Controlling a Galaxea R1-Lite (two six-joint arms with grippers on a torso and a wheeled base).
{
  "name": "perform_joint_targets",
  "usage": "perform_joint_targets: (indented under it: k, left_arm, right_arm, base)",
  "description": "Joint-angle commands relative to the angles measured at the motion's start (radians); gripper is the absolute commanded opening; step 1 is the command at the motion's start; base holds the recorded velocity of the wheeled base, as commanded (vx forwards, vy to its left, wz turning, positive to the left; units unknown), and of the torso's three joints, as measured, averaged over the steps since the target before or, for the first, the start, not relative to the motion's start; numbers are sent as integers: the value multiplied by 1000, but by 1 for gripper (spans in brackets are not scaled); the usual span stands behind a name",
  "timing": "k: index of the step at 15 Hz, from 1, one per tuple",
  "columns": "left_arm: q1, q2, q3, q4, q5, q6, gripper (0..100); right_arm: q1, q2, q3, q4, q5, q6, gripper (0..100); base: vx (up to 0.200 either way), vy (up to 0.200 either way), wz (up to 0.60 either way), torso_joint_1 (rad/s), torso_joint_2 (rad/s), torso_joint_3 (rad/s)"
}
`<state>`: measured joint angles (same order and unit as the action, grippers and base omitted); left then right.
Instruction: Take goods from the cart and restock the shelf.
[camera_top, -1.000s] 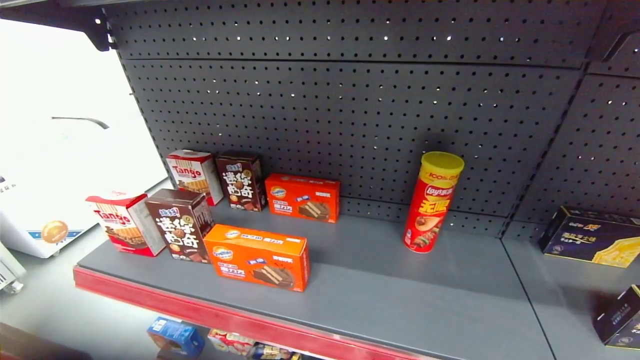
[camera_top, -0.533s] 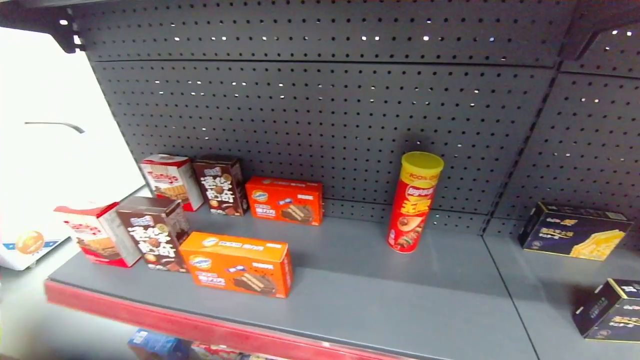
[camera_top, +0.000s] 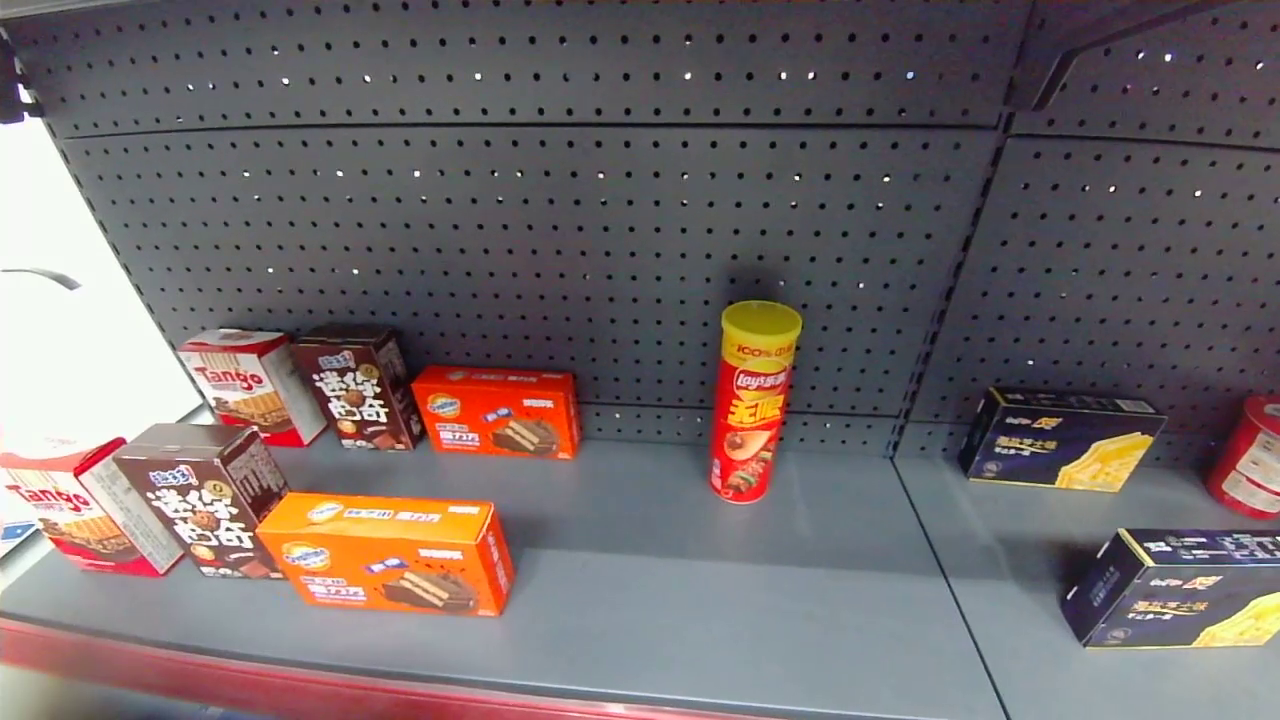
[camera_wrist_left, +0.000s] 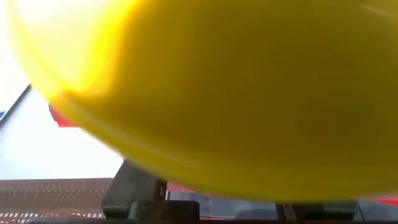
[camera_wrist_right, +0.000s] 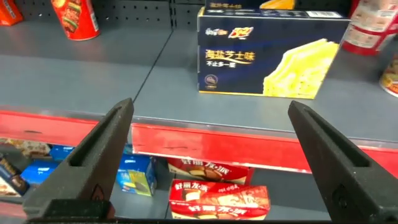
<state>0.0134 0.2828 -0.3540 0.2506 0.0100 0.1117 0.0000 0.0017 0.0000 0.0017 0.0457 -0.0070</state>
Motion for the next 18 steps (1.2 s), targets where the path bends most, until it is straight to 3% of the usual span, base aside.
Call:
perform_joint_targets:
  k: [1, 10, 12, 16, 18]
  left_arm:
    - [0, -17, 6, 1, 1, -1, 0]
    - [7, -56, 3, 1, 21, 2, 0]
    - [7, -89, 1, 2, 41, 2, 0]
    - [8, -188, -37, 119, 47, 3, 0]
    - [8, -197, -66, 153, 64, 3, 0]
  right_arm:
    - [0, 1, 0, 0, 0, -1, 100]
    - [2, 38, -2, 3, -4, 1, 100]
    - [-2, -2, -5, 1, 3, -60, 100]
    - [0, -2, -9, -28, 77, -47, 100]
    - [28, 285, -299, -37, 105, 94, 100]
  base:
    - [0, 0, -600, 2, -2, 2]
    - [0, 0, 0, 0, 0, 0]
    - [0, 0, 0, 0, 0, 0]
    - [0, 0, 0, 0, 0, 0]
    - [0, 0, 0, 0, 0, 0]
